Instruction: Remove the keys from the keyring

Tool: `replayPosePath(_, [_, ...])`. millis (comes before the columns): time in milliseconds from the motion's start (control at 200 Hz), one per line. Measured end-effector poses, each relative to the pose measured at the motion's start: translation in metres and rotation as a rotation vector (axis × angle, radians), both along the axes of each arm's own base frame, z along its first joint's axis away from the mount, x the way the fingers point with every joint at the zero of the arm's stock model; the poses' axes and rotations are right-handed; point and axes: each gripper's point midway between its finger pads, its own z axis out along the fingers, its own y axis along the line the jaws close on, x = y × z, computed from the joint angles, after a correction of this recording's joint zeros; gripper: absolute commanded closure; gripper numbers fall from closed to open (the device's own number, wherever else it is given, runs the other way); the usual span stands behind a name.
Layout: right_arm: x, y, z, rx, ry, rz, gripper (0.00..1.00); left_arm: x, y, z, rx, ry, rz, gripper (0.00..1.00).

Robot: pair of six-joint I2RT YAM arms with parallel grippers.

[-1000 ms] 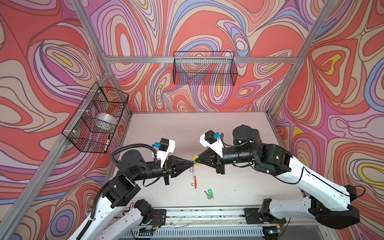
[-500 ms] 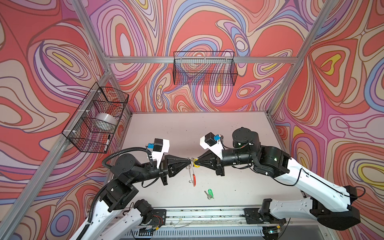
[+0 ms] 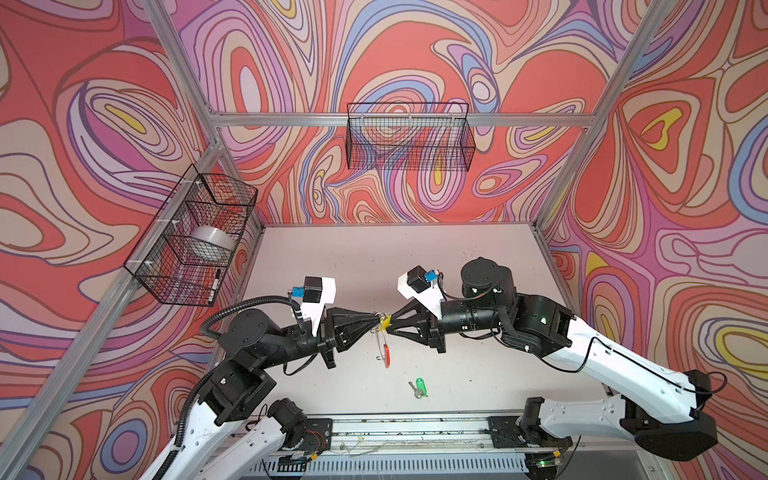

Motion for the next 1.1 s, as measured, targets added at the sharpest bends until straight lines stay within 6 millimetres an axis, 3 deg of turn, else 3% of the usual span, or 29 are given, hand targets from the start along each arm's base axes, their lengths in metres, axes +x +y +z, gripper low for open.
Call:
replayPosePath(135, [0.001,-0.01,0.01,0.027,-0.011,-0.043,0.52,0.0,-0.001,-0.002,0.012,-0.011,-0.002,1.0])
replayPosePath(300, [-0.002,-0.025,0.053,0.16,-0.088,-0.08,0.49,0.001,-0.003,-0.005,0.022,-0.004,-0.013,1.0])
replayPosePath(416, [-0.002,-0.022,0.07,0.226,-0.115,-0.07,0.47,0.0,-0.004,-0.006,0.024,-0.001,-0.023,1.0])
replayPosePath(516, [0.001,-0.01,0.066,0.229,-0.103,-0.045,0.48,-0.001,-0.005,-0.004,0.019,-0.006,-0.031,1.0])
replayPosePath(666, [0.001,0.007,0.046,0.205,-0.052,0.005,0.58,-0.002,-0.005,-0.001,0.01,-0.017,-0.035,1.0])
replayPosePath(1102, [-0.009,0.011,0.039,0.234,0.005,0.063,0.81,0.0,-0.005,-0.002,0.002,-0.008,-0.033,1.0])
